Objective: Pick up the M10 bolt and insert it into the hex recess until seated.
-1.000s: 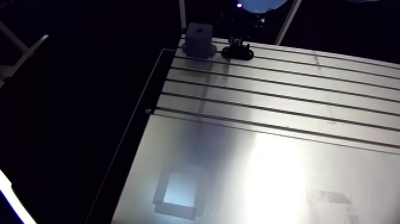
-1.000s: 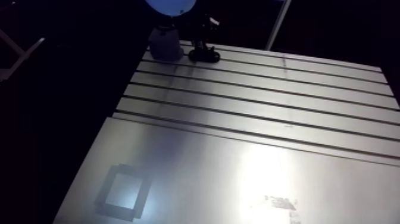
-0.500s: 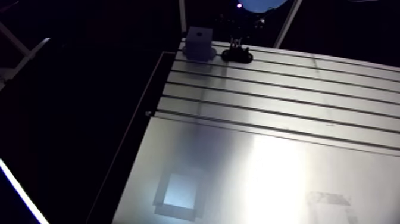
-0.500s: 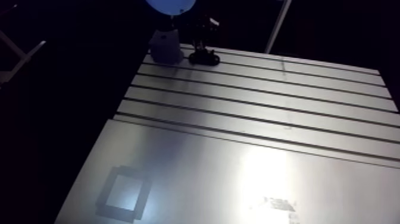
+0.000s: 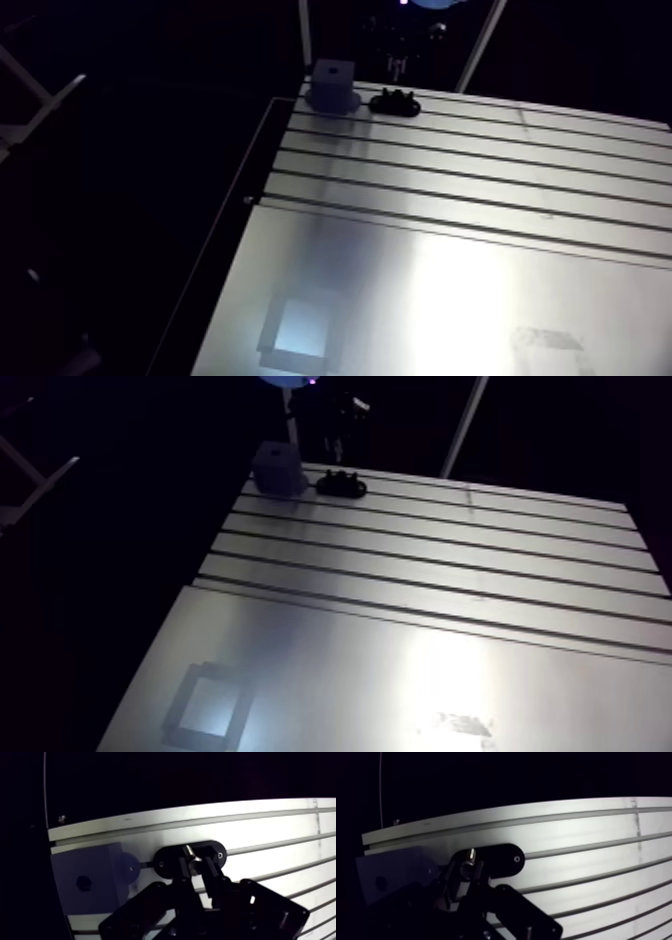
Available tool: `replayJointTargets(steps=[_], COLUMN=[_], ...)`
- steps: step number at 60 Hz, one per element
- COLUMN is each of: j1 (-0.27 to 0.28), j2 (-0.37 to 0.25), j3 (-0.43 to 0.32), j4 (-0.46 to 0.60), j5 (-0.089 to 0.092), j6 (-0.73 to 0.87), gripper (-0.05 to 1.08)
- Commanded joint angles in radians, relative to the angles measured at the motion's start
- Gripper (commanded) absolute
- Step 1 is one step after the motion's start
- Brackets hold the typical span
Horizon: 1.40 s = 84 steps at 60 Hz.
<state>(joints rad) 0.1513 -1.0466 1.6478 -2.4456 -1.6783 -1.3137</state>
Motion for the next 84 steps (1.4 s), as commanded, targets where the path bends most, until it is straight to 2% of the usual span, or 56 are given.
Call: replayJointTargets(steps=[1,10,12,13,14,15,16,18,19,20,29,33,39,50,58,68,77,84], j1=[-0.001,-0.001,-0.001,0.0,0.0,0.001,0.001,0.005,0.005,0.005,0.013,0.025,0.05,0.057,0.071,0.074,0.098,0.103], j2=[-0.038,-0.087,-0.094,-0.096,-0.096,-0.097,-0.097,-0.094,-0.094,-0.093,-0.082,-0.057,-0.043,-0.006,0.018,0.045,0.075,0.123], j3=[-0.025,-0.058,-0.075,-0.098,-0.098,-0.124,-0.124,-0.177,-0.177,-0.202,-0.277,-0.322,-0.367,-0.442,-0.464,-0.504,-0.559,-0.627], j4=[0.039,0.111,0.151,0.202,0.202,0.265,0.265,0.385,0.385,0.438,0.576,0.635,0.674,0.687,0.704,0.737,0.786,0.899], j5=[-0.01,-0.009,-0.01,-0.01,-0.01,-0.009,-0.009,-0.005,-0.005,-0.001,-0.001,0.005,0.01,0.006,0.005,0.007,0.007,0.004], j6=[-0.043,-0.087,-0.101,-0.116,-0.116,-0.133,-0.133,-0.166,-0.166,-0.179,-0.243,-0.309,-0.383,-0.544,-0.616,-0.634,-0.635,-0.616], gripper=[0.84,0.9,0.91,0.92,0.92,0.92,0.92,0.92,0.92,0.92,0.92,0.94,1.0,1.01,1.02,1.02,1.02,1.01])
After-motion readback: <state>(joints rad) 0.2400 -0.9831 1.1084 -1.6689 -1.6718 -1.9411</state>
